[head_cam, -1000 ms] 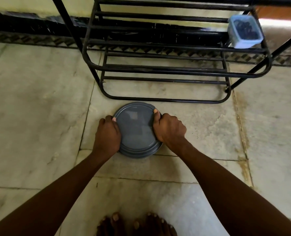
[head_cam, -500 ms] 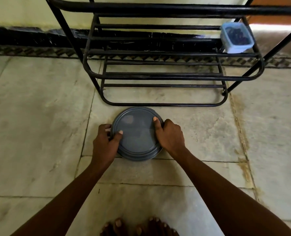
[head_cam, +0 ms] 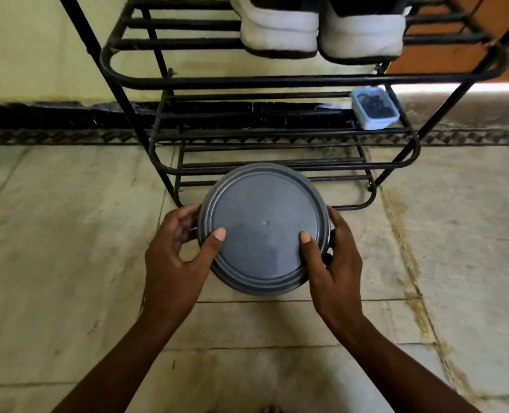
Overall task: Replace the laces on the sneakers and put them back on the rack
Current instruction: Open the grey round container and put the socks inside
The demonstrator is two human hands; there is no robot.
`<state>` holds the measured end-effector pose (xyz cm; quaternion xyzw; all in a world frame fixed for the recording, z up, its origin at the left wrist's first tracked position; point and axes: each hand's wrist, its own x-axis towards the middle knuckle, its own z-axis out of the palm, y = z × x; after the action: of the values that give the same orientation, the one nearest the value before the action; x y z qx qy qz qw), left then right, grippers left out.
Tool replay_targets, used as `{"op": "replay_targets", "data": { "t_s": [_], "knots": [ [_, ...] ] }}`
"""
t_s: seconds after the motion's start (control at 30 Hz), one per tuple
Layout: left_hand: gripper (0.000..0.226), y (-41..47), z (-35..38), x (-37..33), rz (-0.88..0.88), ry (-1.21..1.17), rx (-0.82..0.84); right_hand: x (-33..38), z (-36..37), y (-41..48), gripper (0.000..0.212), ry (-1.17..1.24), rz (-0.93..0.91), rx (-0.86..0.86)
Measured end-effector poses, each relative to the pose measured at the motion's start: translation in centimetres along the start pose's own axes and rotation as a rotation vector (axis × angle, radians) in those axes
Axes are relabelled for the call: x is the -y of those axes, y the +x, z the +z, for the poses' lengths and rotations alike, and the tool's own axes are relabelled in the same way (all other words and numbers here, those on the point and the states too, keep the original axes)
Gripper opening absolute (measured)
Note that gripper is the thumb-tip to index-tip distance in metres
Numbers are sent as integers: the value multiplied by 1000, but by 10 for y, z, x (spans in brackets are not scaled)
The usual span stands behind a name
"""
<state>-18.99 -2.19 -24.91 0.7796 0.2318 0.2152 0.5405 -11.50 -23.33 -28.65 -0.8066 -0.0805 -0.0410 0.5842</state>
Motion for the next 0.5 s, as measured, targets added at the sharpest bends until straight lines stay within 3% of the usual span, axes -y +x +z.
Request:
{"op": "replay_targets", "data": {
  "t_s": [0.2,0.4,0.5],
  "knots": [
    [48,41,8,-27,-19,-130,28,34,7,56,43,73,-123,-93],
    [74,92,12,-39,-64,-228,121,40,22,116,80,-111,-110,25],
    [77,111,10,-40,-25,-148,177,45,27,134,84,-116,-114,118]
  ]
}}
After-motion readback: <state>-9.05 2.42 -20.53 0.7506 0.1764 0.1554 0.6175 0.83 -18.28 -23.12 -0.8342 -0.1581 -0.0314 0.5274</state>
